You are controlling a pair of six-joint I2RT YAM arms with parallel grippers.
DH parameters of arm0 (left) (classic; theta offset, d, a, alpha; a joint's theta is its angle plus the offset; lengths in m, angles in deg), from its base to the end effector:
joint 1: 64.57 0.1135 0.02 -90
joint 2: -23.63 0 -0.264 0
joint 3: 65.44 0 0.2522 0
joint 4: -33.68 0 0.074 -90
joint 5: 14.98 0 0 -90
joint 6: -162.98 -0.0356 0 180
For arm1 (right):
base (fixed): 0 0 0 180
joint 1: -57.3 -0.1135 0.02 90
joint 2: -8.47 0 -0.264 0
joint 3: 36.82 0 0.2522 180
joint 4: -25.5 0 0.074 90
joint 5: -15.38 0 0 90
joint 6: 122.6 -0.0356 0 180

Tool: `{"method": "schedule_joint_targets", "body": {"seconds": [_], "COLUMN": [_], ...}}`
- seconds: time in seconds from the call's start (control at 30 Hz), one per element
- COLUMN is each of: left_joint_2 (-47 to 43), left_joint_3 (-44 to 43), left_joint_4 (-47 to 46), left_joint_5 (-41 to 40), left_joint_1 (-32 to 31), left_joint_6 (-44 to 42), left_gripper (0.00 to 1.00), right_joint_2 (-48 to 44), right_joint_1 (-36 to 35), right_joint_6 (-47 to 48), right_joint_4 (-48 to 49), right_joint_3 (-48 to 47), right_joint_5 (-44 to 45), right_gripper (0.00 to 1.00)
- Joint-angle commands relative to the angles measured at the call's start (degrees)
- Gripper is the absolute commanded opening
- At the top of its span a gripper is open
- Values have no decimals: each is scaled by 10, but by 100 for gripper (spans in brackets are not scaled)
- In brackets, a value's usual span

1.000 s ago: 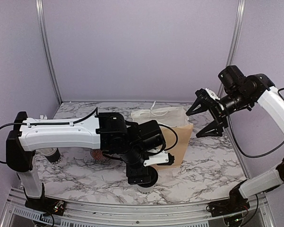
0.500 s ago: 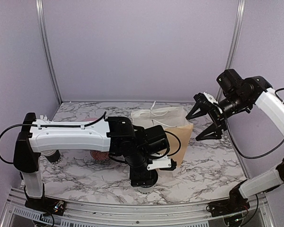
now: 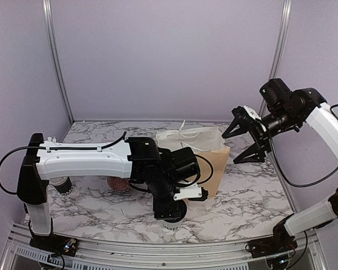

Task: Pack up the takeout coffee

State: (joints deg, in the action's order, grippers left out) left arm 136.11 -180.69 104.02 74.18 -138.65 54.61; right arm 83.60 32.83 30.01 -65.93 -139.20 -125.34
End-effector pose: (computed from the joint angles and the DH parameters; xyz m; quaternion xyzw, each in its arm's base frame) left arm 0.1142 -0.3986 0.2683 0.7073 0.6796 -0.0845 0.1753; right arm 0.1875 0.1156 0.3972 -0.6761 0.5726 0.3286 0.3272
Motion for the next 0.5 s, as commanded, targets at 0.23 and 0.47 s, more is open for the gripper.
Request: {"method": "schedule_joint_targets", "body": {"seconds": [0.23, 0.47], "left_joint_2": [8, -34], "left_joint_3": [-4, -31], "left_joint_4": [24, 49], "left_joint_5": [27, 14], "left_joint_1": [0, -32], "left_joint_6": [8, 29], "left_gripper": [70, 70], "right_joint_2": [56, 180], "right_joint_1": [6, 6], "right_joint_6": [-219, -135], "right_joint_4": [214, 122], "right_joint_3": [-138, -226], "right_joint_5": [77, 79], "right_gripper": [94, 93]}}
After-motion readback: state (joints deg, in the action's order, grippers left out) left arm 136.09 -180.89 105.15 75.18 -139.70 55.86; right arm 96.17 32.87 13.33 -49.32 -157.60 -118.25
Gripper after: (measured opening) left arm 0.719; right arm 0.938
